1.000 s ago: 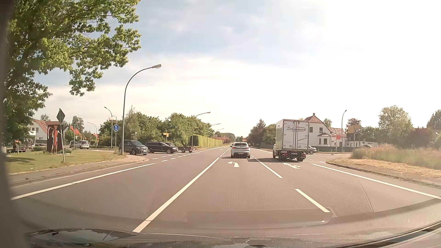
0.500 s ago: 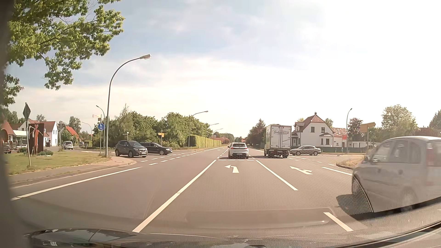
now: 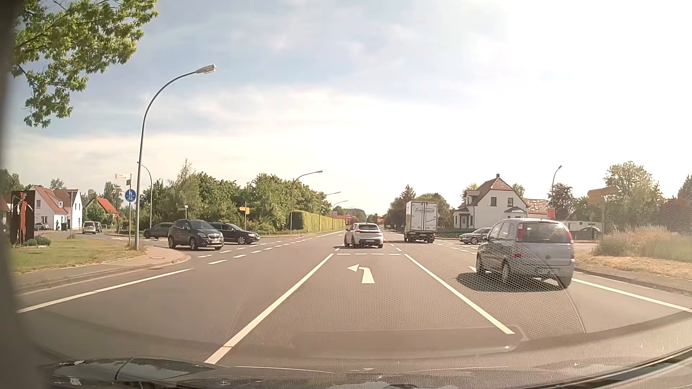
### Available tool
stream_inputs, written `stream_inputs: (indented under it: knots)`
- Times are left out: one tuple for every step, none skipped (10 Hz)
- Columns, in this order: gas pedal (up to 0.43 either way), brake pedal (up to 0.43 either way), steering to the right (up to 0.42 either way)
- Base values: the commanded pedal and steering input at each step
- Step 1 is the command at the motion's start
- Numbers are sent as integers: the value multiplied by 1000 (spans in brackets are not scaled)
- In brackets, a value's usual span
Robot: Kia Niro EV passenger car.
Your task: Follow the waypoints while adhering to traffic rules and regulations
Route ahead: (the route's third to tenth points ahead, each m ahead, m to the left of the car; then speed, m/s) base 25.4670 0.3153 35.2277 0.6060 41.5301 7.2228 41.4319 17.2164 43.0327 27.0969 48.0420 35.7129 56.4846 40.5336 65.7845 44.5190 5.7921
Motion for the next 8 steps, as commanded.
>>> stream_inputs:
  knots:
    - [87,0,6]
    - [98,0,6]
    - [98,0,6]
    - [98,0,6]
    - [98,0,6]
    - [98,0,6]
    - [98,0,5]
    - [98,0,5]
